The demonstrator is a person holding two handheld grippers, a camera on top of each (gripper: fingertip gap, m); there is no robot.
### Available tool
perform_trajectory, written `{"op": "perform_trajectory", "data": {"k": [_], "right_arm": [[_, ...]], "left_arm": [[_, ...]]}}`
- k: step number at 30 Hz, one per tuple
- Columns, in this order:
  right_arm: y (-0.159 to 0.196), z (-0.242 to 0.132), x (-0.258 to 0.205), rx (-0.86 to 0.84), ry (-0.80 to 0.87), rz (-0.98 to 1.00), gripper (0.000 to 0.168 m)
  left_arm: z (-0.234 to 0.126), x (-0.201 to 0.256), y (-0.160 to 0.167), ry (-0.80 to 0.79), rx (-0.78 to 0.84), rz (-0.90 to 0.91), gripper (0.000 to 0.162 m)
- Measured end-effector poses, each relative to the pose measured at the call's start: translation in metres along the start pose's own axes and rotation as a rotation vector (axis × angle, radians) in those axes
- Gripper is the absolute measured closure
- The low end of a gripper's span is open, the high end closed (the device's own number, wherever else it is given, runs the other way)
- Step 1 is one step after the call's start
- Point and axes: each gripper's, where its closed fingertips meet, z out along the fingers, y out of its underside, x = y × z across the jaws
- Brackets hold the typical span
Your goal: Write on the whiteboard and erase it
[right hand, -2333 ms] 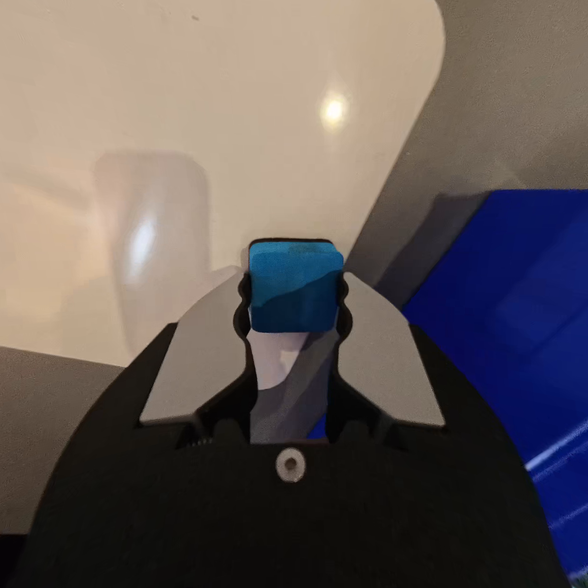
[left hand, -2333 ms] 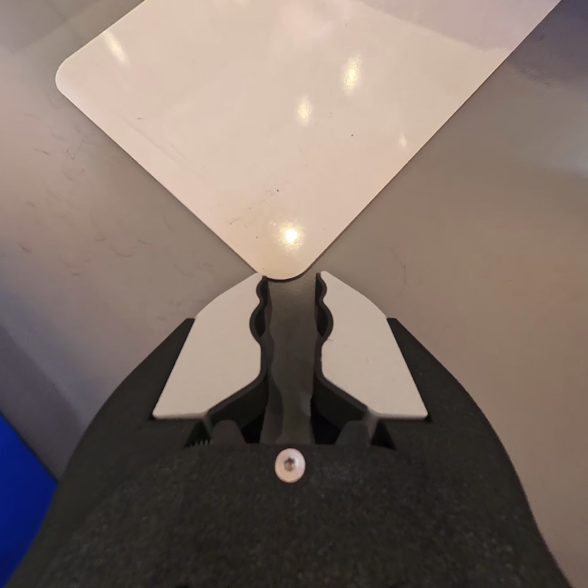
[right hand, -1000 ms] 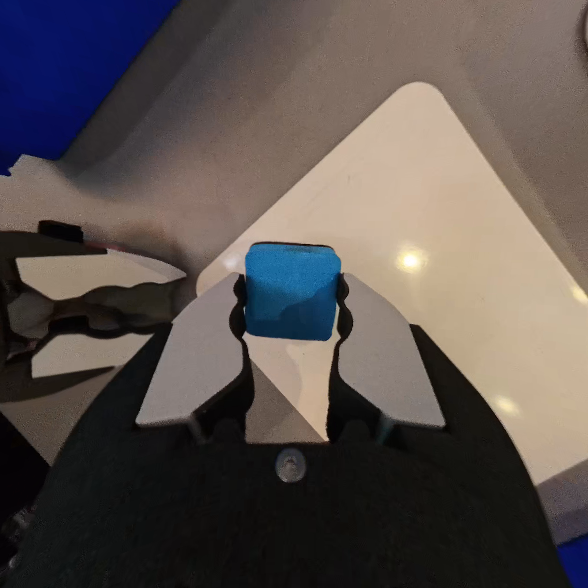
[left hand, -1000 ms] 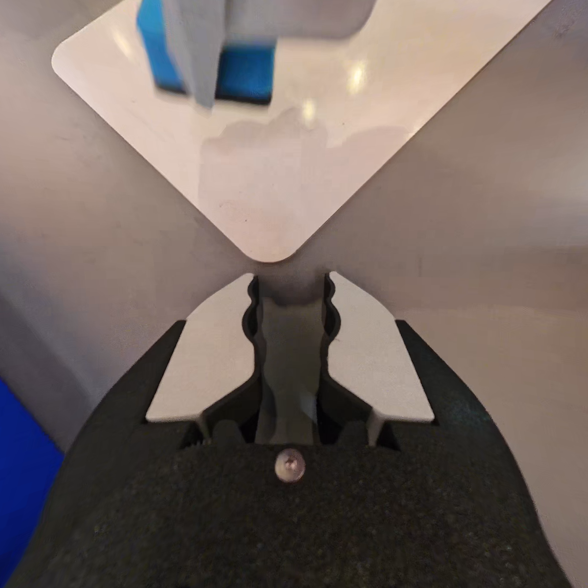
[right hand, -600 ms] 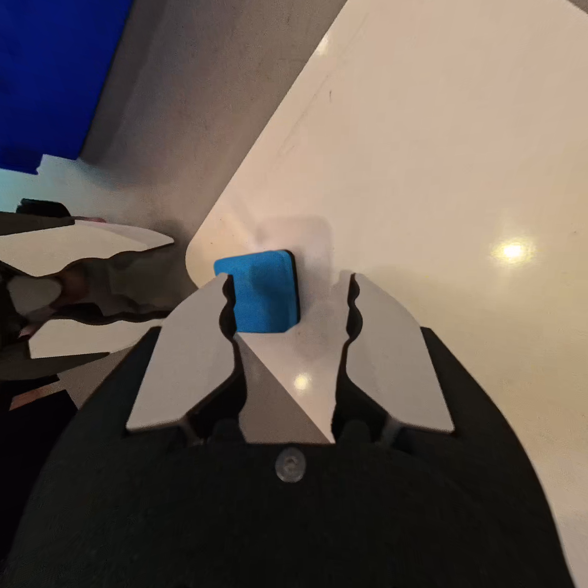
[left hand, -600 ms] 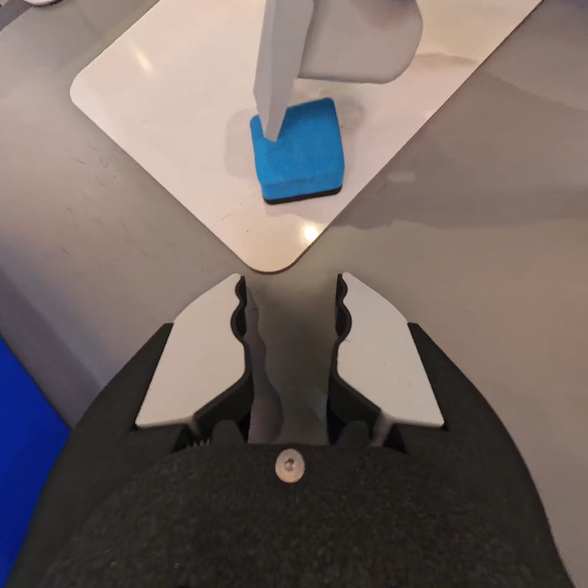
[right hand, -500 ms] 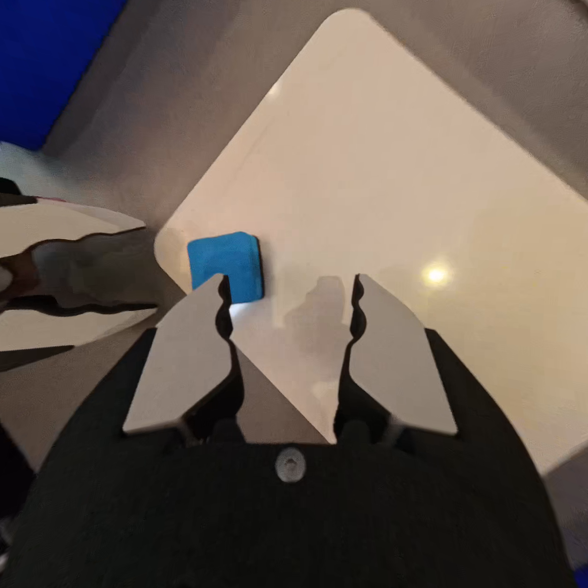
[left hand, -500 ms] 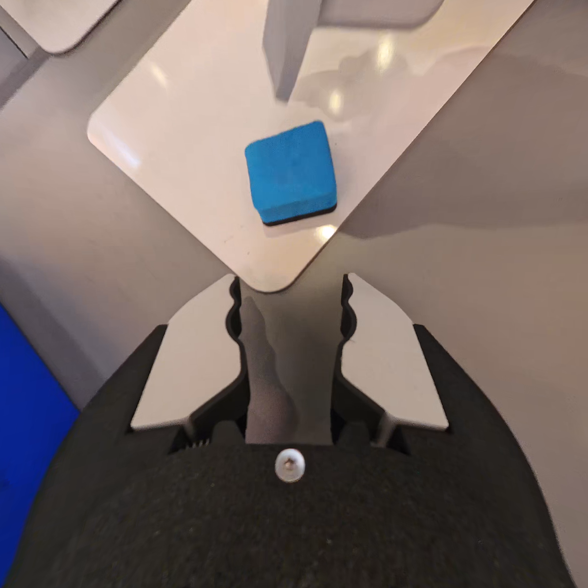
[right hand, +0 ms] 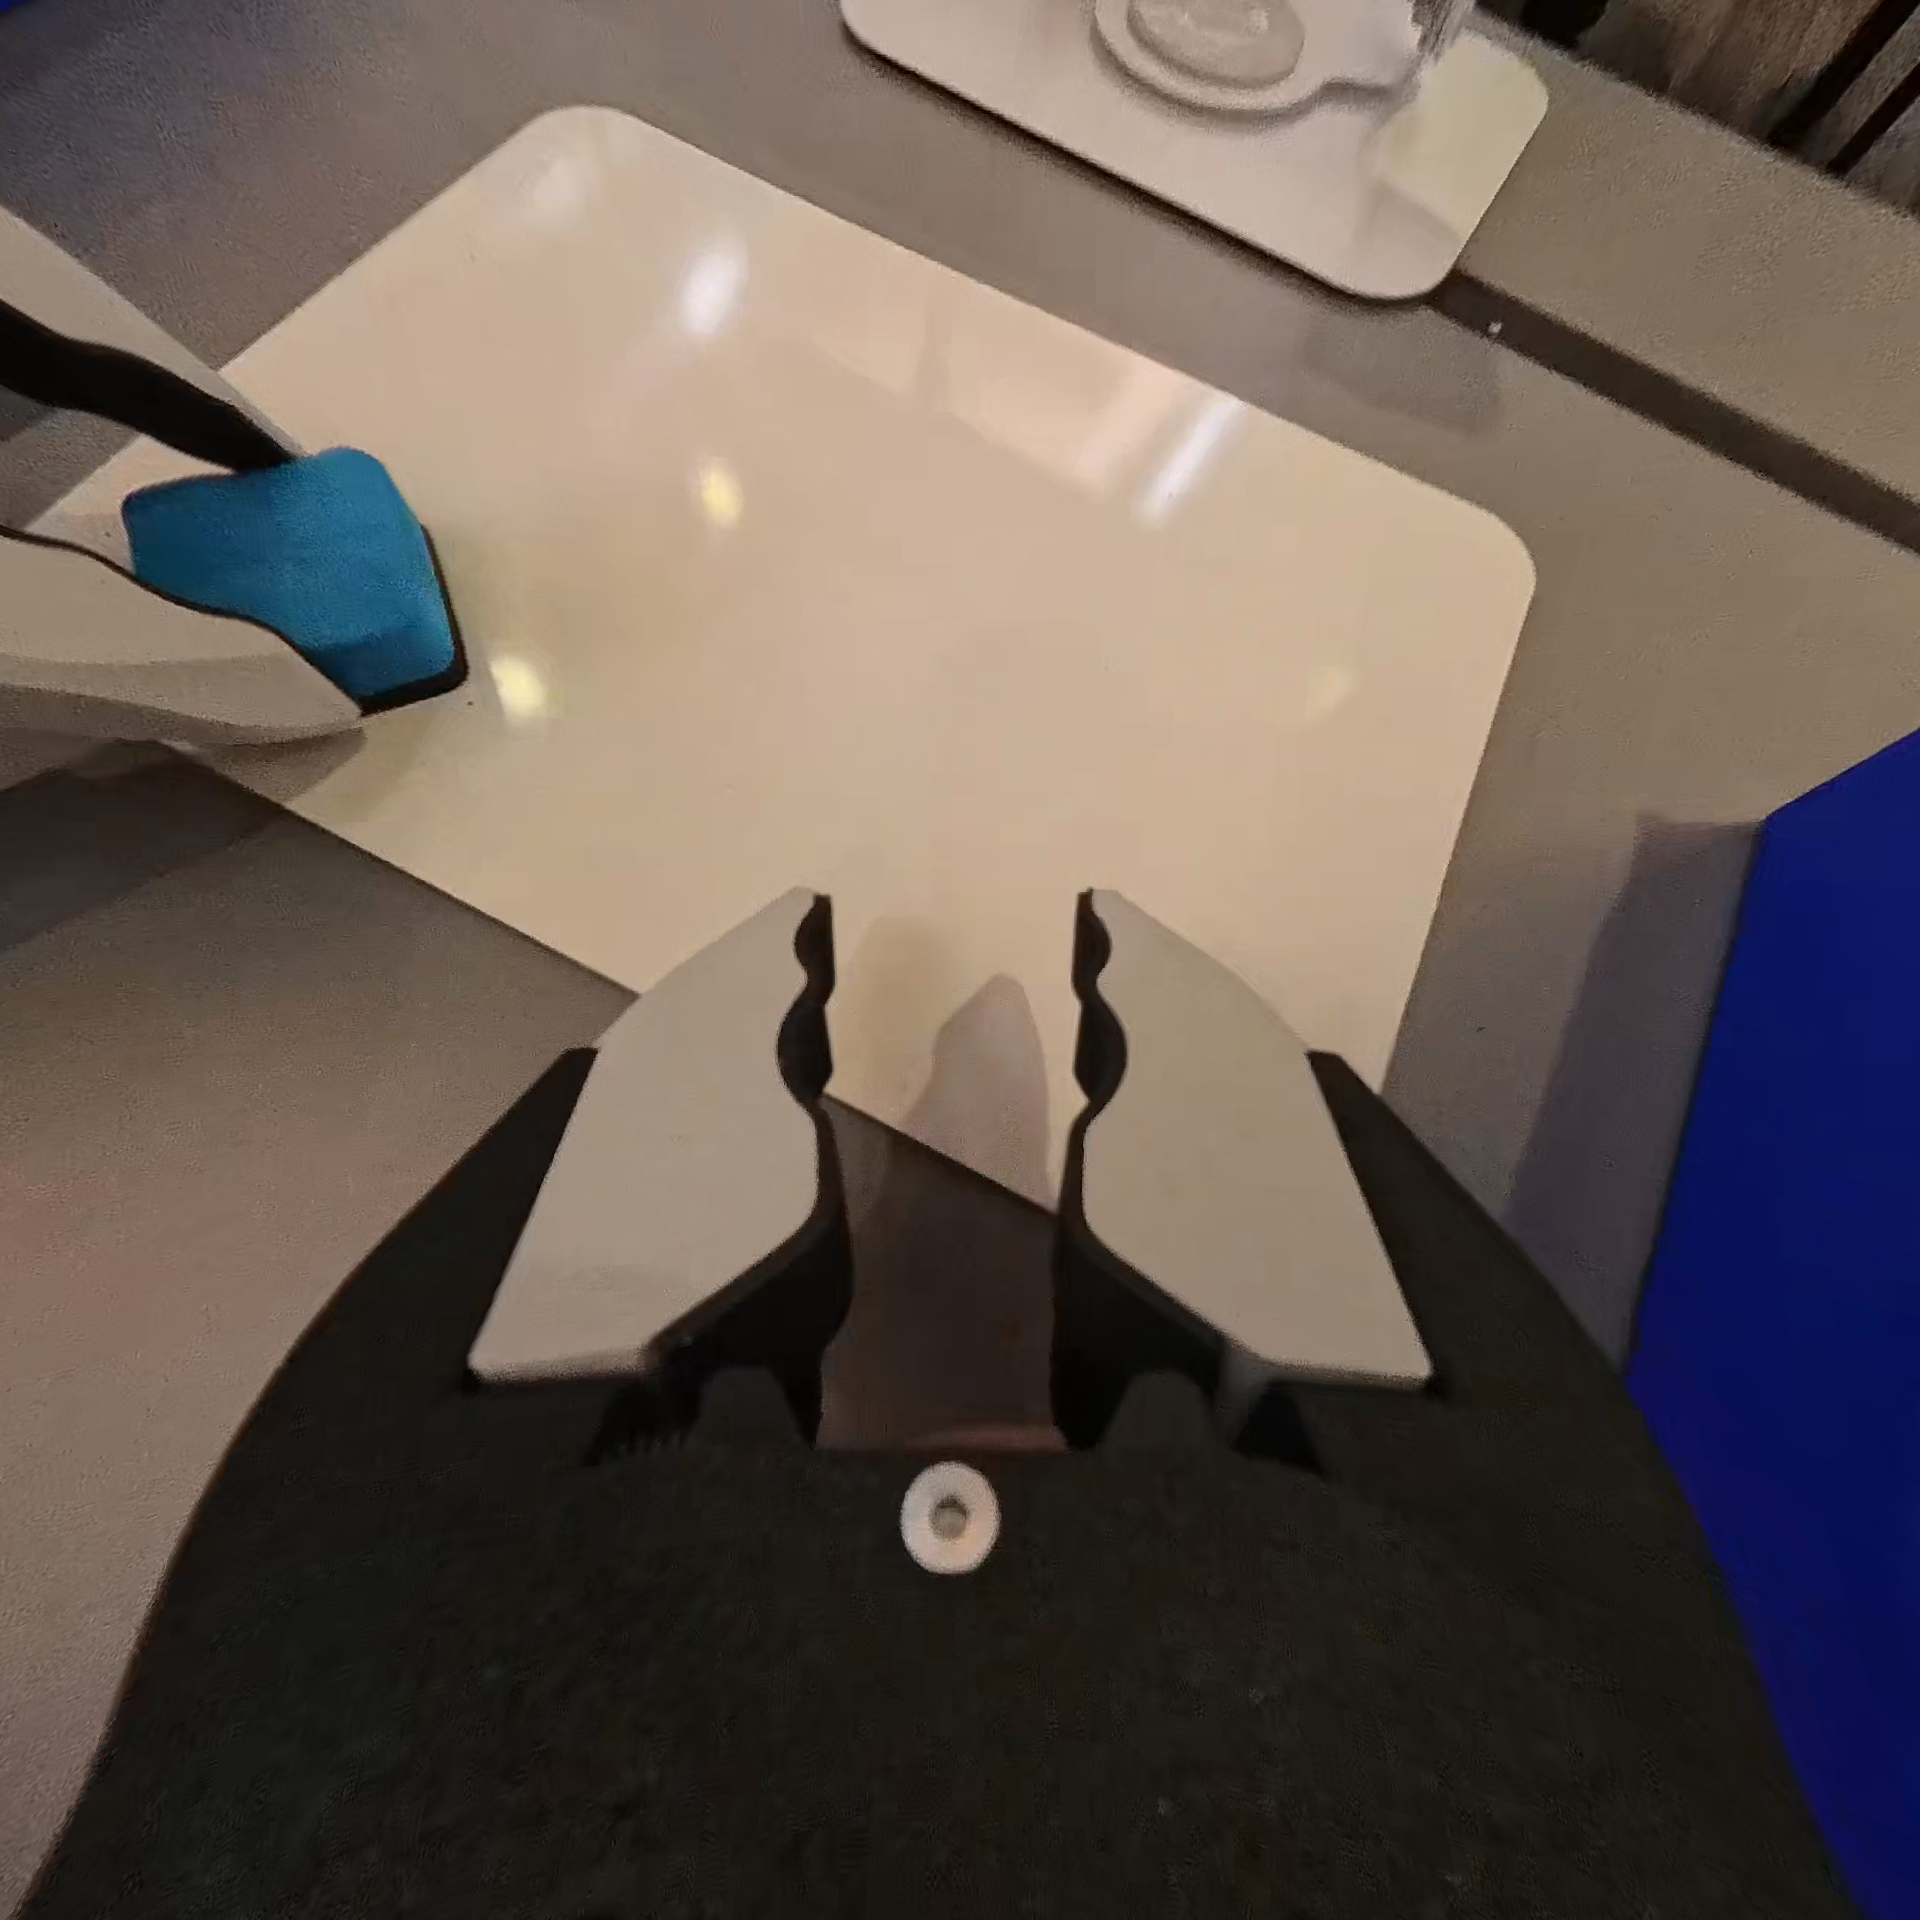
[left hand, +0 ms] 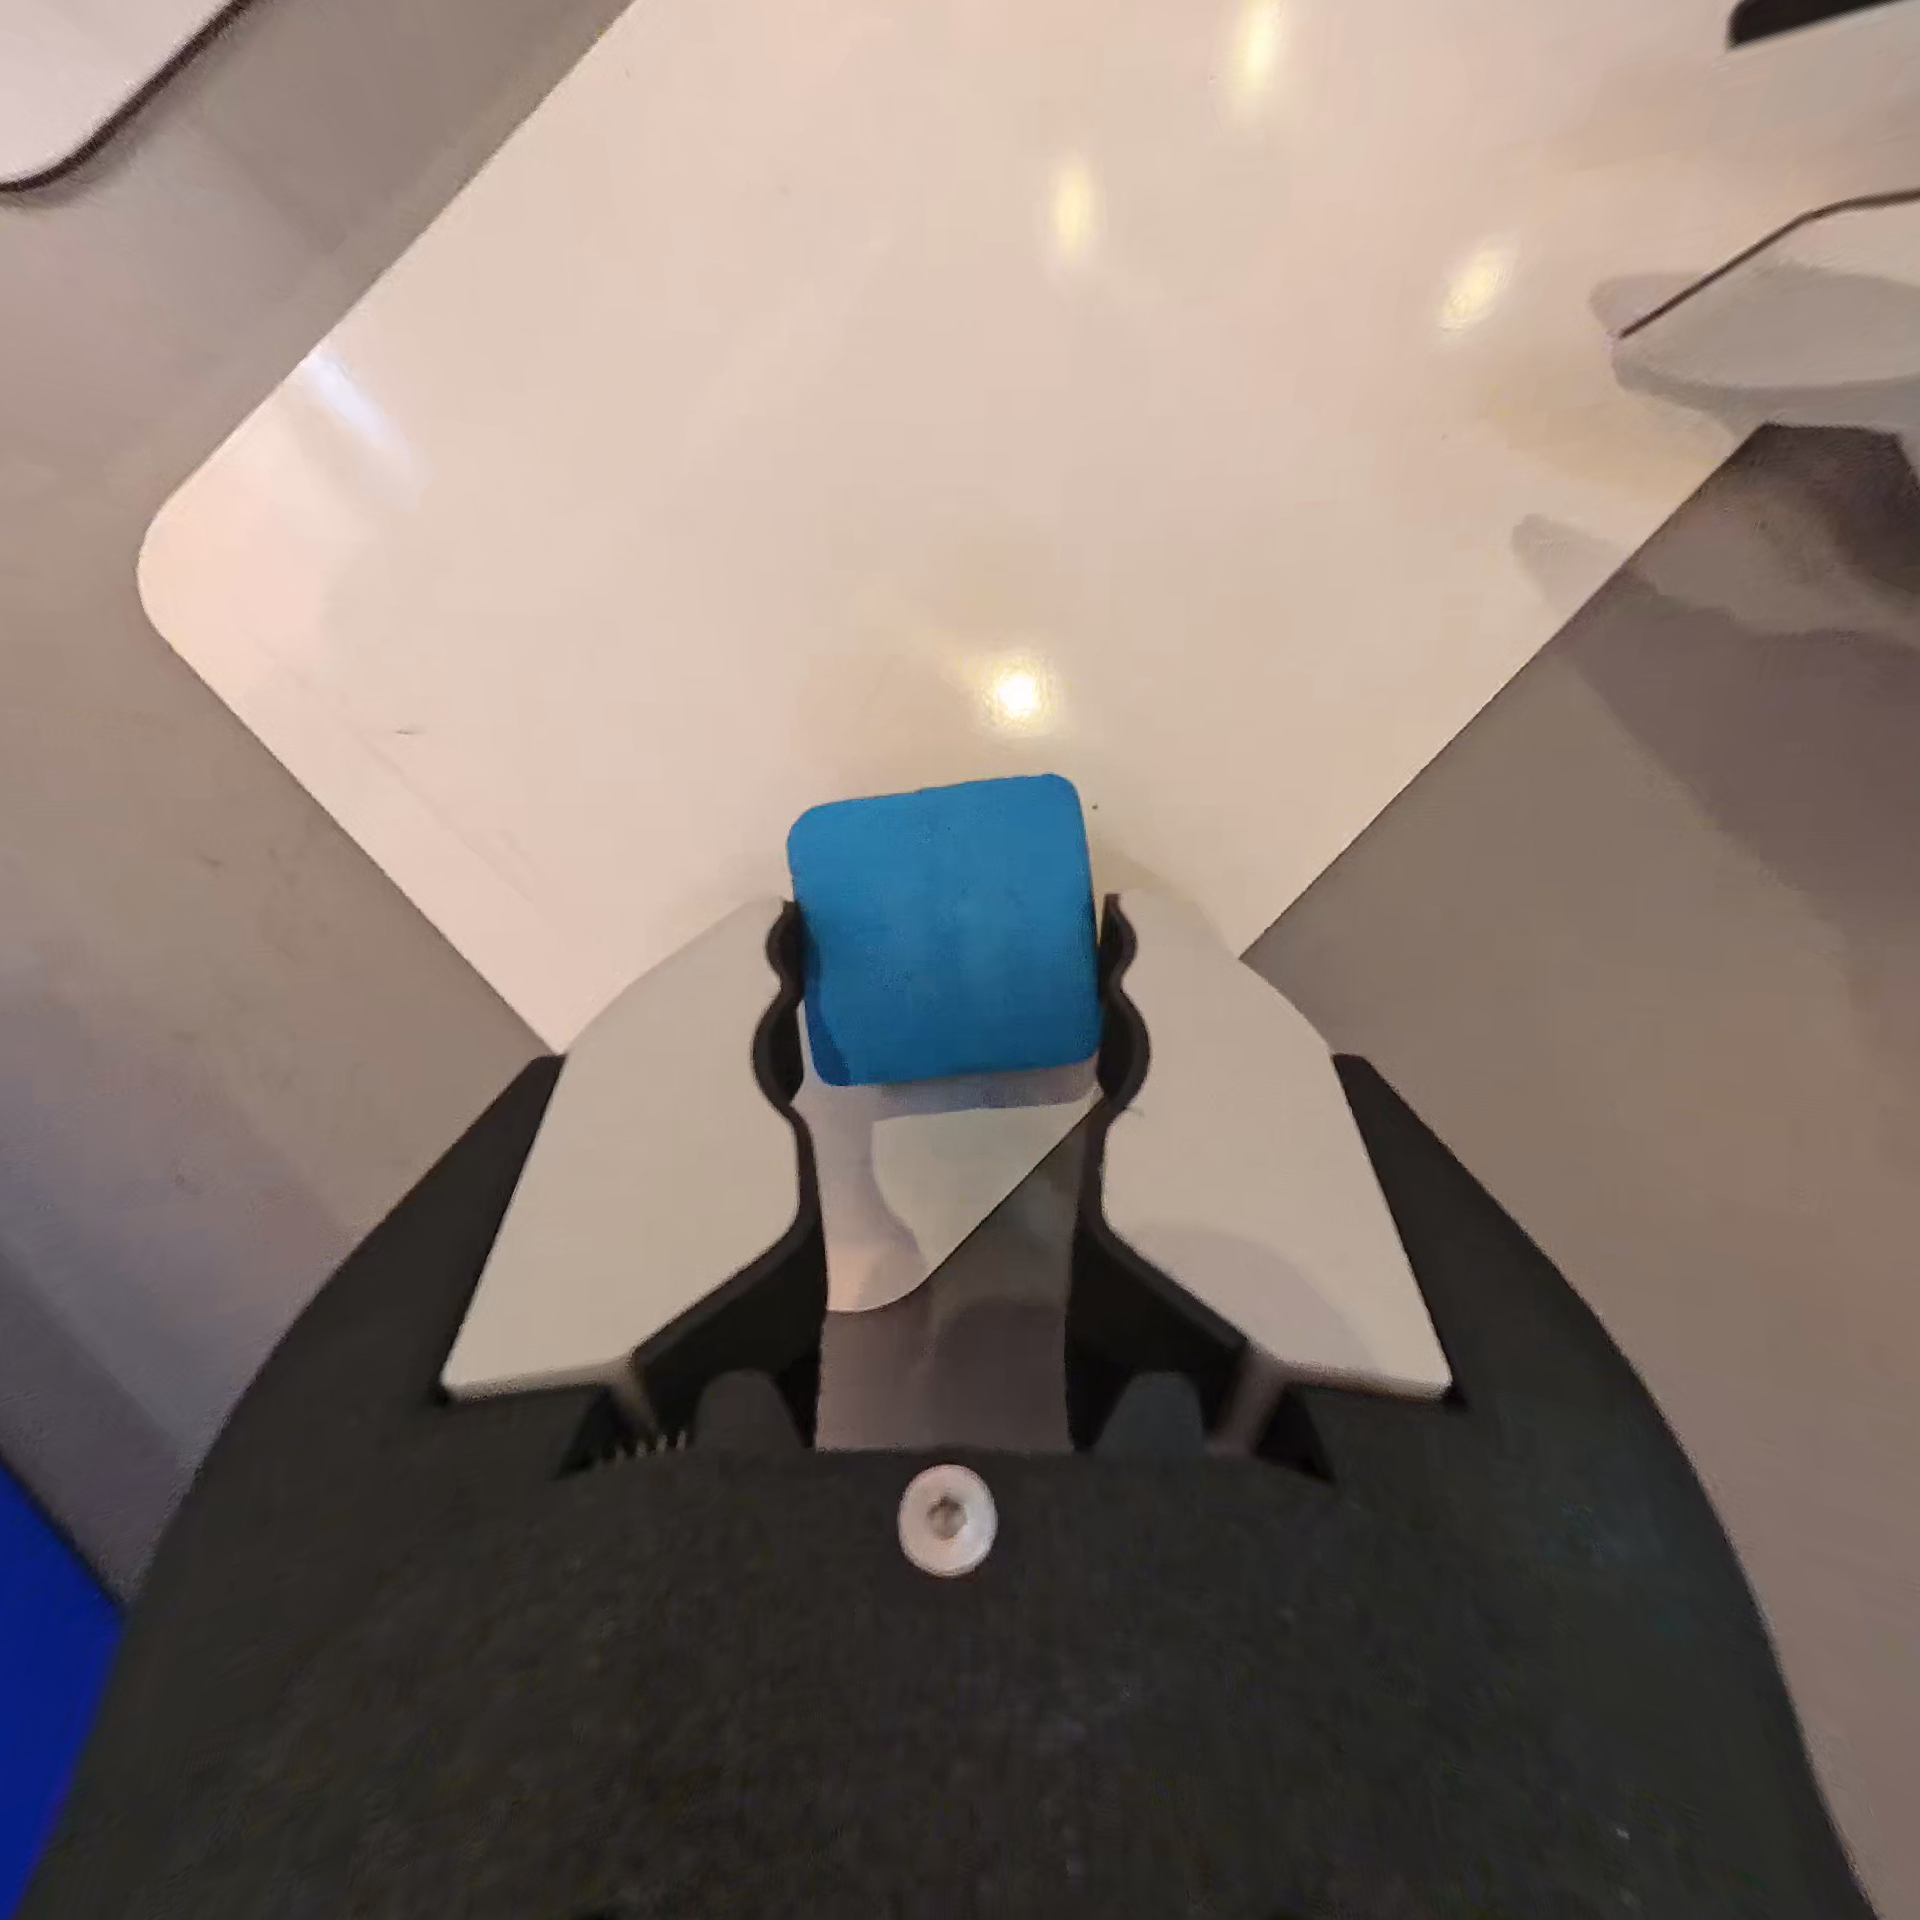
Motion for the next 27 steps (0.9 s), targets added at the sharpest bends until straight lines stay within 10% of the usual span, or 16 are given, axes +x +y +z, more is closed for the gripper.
{"op": "perform_trajectory", "data": {"k": [10, 17, 27], "right_arm": [[0.024, 0.016, 0.005, -0.118, -0.041, 0.083, 0.143], [0.024, 0.017, 0.002, -0.112, -0.046, 0.057, 0.146], [0.025, 0.015, 0.0, -0.11, -0.076, 0.072, 0.142]], "left_arm": [[-0.002, -0.007, 0.007, -0.001, -0.096, 0.066, 0.11], [-0.024, -0.103, 0.055, -0.242, -0.19, -0.15, 0.11], [-0.024, -0.125, 0.06, -0.364, -0.152, -0.356, 0.108]]}}
